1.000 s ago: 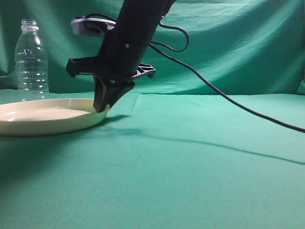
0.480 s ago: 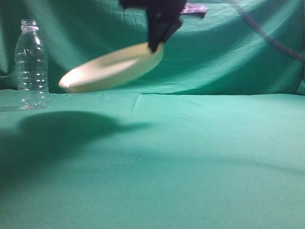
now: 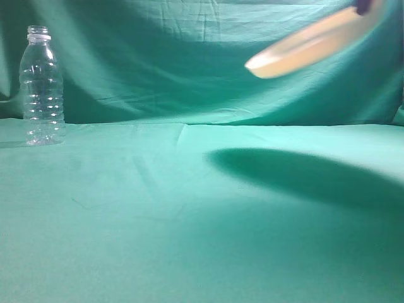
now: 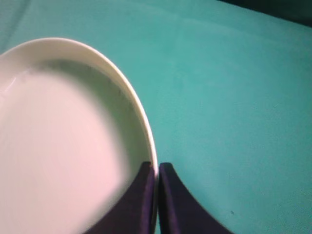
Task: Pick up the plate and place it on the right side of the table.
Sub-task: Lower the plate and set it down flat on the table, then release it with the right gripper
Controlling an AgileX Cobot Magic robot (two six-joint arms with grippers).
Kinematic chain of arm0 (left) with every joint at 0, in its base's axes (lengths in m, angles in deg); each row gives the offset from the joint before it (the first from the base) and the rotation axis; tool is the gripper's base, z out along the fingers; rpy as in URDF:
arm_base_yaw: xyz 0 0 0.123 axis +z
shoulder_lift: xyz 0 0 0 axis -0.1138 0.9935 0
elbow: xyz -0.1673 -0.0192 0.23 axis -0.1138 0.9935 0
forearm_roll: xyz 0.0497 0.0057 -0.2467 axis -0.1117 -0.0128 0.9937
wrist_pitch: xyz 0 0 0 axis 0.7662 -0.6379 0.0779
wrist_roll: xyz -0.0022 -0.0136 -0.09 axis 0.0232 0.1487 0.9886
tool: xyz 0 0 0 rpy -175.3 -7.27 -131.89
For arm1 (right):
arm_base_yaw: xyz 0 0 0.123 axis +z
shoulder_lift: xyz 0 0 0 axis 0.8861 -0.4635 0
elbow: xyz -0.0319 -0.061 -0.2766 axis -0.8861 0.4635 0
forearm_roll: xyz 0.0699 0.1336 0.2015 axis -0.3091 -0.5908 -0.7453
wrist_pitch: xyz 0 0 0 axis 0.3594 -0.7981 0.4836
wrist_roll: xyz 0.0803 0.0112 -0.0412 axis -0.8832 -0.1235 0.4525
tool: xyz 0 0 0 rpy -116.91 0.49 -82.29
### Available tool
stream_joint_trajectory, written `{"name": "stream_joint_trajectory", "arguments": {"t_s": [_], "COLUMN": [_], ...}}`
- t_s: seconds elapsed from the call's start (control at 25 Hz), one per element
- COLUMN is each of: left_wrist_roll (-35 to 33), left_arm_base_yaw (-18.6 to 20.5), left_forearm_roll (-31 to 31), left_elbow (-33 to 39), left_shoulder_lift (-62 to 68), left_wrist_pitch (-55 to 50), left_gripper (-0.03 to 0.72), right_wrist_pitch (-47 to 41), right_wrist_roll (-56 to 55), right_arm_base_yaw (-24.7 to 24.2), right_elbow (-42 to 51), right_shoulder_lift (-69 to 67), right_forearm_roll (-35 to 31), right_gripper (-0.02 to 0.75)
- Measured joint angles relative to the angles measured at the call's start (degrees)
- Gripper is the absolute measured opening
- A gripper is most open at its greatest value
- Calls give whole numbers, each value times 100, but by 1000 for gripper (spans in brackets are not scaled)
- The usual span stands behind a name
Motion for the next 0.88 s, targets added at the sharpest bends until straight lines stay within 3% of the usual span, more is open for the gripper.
{"name": "stream_joint_trajectory", "arguments": {"t_s": [0.32,0.6,0.88], "left_wrist_roll": [0,0,0], "left_arm_base_yaw": [0,0,0], "left_forearm_roll": [0,0,0], "left_elbow": [0,0,0], "left_shoulder_lift": [0,0,0], "left_wrist_pitch": [0,0,0], "left_gripper": [0,0,0], "right_wrist_pitch": [541,1635,1977], "right_wrist_roll": [0,34,36], "right_arm_base_yaw": [-1214,-1328,-1435], "right_elbow": [2042,3264,3408], "right_shoulder_lift": [596,572,68], "right_forearm_roll": [64,53,42], "right_gripper": [0,0,0]}}
